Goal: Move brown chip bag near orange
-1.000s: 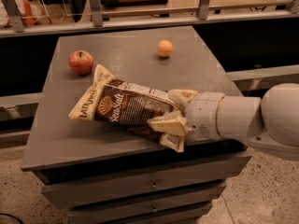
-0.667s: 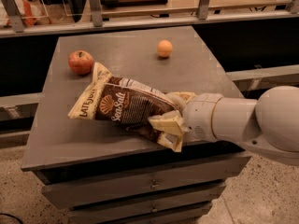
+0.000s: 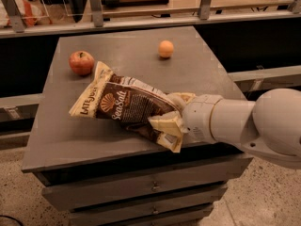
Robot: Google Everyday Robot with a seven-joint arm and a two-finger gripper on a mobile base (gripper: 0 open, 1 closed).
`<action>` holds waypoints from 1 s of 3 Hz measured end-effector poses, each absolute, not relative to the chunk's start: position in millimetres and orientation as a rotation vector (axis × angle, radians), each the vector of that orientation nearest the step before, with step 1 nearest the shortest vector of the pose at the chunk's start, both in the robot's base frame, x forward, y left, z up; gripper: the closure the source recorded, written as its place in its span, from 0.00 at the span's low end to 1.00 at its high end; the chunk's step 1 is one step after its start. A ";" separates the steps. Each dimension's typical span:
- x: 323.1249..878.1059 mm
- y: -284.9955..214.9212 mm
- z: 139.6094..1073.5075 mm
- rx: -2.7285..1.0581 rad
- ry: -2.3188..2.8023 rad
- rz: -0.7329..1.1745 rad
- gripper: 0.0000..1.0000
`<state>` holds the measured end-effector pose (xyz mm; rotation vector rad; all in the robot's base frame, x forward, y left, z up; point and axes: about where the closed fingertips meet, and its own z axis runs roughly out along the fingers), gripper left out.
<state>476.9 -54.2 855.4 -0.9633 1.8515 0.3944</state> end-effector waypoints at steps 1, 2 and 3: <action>478.7 -54.8 855.5 -0.958 1.853 0.386 1.00; 478.7 -54.8 856.6 -0.958 1.853 0.385 1.00; 478.8 -54.8 856.8 -0.958 1.853 0.385 1.00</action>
Offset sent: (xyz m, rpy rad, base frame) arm 0.0894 -0.0396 0.0018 -0.1086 -0.1842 -0.3662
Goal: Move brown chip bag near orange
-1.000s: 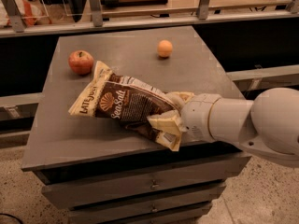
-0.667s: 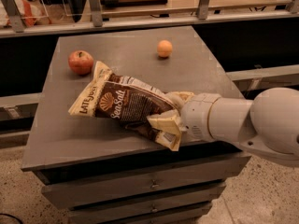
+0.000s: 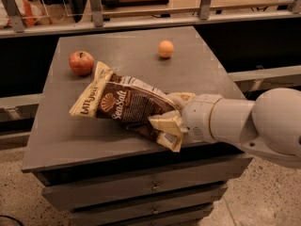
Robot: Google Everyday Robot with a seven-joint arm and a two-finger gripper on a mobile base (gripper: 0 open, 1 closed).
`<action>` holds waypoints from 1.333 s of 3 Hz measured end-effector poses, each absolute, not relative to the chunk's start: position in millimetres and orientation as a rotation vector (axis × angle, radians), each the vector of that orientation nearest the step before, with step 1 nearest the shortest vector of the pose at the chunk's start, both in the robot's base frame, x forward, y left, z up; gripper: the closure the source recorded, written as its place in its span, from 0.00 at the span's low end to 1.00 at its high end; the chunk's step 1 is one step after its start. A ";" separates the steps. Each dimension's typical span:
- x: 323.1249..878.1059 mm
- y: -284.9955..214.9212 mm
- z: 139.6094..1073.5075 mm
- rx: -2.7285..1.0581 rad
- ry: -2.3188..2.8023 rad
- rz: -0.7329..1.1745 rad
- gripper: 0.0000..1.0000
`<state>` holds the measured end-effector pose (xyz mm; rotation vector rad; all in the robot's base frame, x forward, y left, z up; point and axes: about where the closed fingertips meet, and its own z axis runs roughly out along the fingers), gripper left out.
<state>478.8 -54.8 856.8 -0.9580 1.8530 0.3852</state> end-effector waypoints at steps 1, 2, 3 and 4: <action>478.8 -54.7 857.0 -0.958 1.853 0.385 1.00; 478.8 -54.7 857.1 -0.958 1.853 0.385 1.00; 478.8 -54.7 857.1 -0.958 1.853 0.385 1.00; 478.8 -54.7 857.1 -0.958 1.853 0.385 1.00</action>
Offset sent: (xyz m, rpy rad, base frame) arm 0.0012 0.0006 0.0138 0.0033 -0.0319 -0.0441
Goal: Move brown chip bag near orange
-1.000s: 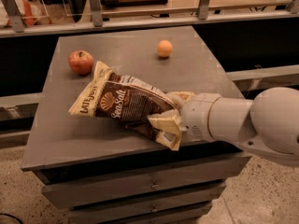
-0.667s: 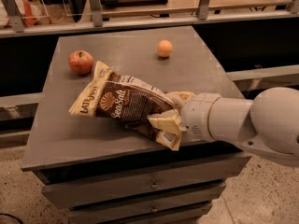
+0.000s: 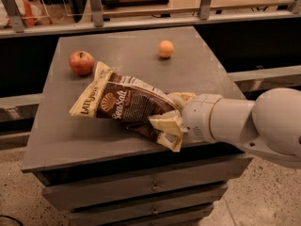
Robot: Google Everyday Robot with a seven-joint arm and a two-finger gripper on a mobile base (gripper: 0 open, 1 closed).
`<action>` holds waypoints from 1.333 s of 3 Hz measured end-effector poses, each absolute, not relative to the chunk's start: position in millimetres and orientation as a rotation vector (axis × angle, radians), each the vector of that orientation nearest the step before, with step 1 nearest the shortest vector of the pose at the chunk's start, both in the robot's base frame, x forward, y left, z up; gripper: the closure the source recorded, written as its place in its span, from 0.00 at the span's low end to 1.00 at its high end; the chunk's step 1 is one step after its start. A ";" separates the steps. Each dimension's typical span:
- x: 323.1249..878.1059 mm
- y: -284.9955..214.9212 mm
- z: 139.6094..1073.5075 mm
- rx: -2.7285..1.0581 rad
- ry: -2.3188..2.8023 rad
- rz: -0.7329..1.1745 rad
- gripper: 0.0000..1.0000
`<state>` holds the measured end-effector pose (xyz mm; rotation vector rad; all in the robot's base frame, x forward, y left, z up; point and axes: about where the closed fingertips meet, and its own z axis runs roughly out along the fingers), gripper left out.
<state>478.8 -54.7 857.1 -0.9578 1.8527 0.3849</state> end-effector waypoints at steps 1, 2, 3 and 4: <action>478.9 -54.7 857.2 -0.958 1.853 0.385 1.00; 478.9 -54.7 857.2 -0.958 1.852 0.385 1.00; 478.9 -54.7 857.2 -0.958 1.852 0.385 1.00; 478.9 -54.7 857.3 -0.958 1.852 0.384 1.00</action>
Offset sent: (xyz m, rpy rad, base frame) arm 0.0721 -0.0200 0.0743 -0.0013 -0.2765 -0.2046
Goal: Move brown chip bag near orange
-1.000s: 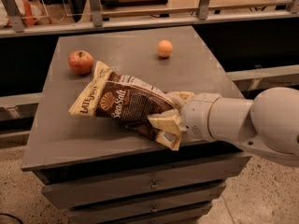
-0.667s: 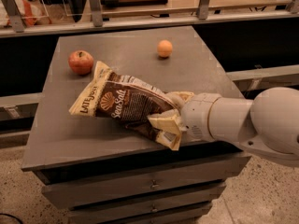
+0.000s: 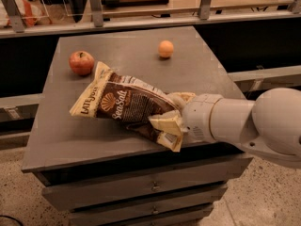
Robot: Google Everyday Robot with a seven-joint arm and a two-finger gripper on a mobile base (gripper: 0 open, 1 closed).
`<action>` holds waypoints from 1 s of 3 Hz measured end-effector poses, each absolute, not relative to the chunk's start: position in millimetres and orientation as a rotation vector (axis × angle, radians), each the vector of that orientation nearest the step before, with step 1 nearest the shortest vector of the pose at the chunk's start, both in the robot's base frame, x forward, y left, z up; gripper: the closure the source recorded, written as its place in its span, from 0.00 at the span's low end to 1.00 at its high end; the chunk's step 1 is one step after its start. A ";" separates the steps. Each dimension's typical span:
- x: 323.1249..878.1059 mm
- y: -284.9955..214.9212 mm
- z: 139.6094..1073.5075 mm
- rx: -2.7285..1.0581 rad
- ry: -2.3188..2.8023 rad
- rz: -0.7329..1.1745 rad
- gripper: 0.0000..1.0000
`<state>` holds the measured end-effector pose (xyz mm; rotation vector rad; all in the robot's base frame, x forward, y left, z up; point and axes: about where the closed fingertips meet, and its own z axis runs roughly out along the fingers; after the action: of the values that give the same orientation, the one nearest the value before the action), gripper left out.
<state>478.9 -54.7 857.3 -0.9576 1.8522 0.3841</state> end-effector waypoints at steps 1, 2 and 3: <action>478.8 -54.2 858.3 -0.960 1.850 0.383 1.00; 485.2 -60.8 904.1 -0.937 1.760 0.306 1.00; 490.3 -78.8 984.9 -0.860 1.615 0.170 1.00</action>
Offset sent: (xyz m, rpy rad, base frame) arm 0.0140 -0.0247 0.1357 0.0014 -0.3301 -0.0867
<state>490.3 -78.8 984.9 -0.8603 1.6146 0.1699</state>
